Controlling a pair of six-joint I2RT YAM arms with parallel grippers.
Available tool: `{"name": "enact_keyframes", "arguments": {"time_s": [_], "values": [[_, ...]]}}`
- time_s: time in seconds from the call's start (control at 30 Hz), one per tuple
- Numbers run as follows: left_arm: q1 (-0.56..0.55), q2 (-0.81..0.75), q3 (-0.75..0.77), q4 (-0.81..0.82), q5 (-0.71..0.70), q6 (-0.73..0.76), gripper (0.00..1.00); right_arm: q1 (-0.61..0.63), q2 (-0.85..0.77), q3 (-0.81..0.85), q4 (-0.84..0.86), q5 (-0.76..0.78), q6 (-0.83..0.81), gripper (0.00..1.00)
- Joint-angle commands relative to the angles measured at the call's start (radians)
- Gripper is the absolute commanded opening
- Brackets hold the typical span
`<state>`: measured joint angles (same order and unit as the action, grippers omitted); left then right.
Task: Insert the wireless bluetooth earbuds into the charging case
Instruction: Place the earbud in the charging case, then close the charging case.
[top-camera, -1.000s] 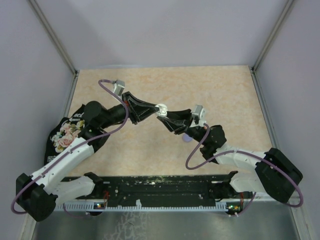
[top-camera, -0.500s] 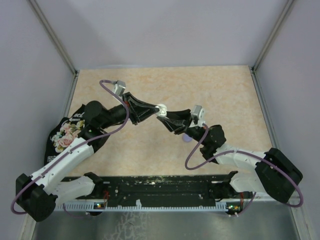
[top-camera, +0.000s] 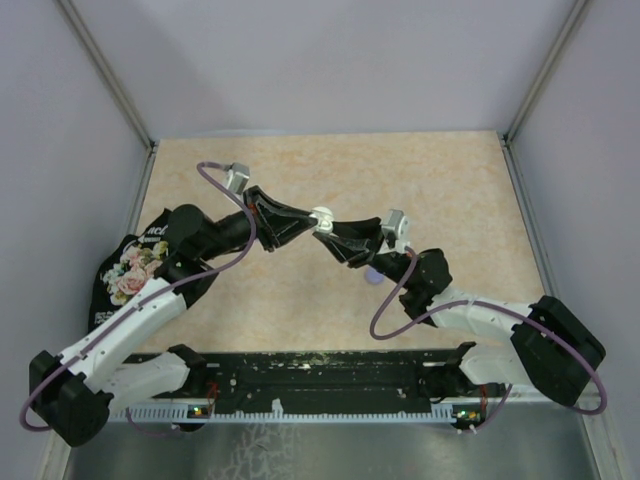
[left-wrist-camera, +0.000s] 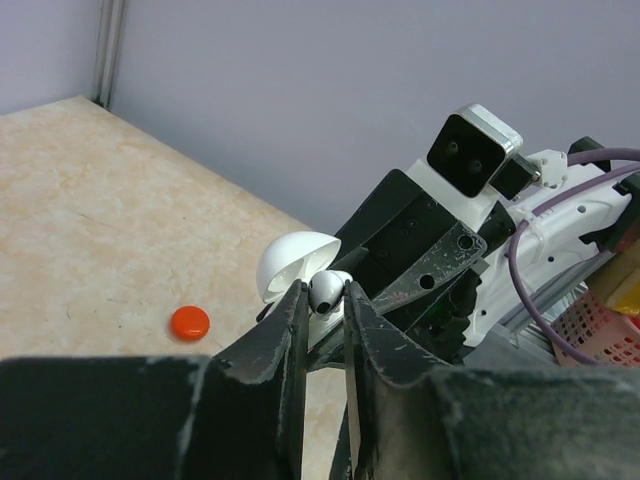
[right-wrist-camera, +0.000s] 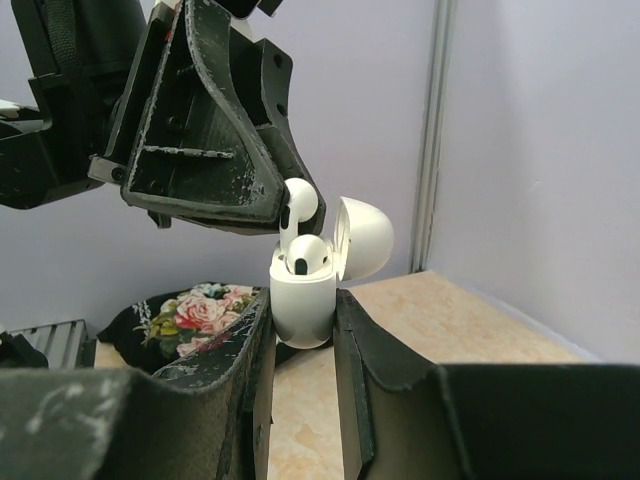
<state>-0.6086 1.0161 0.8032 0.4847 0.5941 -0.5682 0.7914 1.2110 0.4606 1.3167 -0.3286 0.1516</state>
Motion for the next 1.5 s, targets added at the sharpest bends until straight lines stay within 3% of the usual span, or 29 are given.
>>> {"name": "enact_keyframes", "arguments": {"time_s": [0.0, 0.57, 0.87, 1.03, 1.47], "values": [[-0.011, -0.029, 0.002, -0.058, -0.013, 0.03, 0.27, 0.008, -0.041, 0.05, 0.053, 0.003, -0.013, 0.0], [-0.011, -0.041, 0.072, -0.184, -0.033, 0.089, 0.47, 0.007, -0.053, 0.049, 0.056, 0.001, -0.011, 0.0], [-0.006, -0.06, 0.167, -0.317, -0.077, 0.13, 0.64, 0.0, -0.065, 0.038, 0.038, -0.016, -0.01, 0.0], [0.009, -0.046, 0.202, -0.362, 0.004, 0.148, 0.74, -0.004, -0.075, 0.046, 0.022, -0.026, -0.015, 0.0], [0.021, 0.047, 0.192, -0.229, 0.214, 0.007, 0.77, -0.004, -0.056, 0.095, 0.004, -0.102, 0.028, 0.0]]}}
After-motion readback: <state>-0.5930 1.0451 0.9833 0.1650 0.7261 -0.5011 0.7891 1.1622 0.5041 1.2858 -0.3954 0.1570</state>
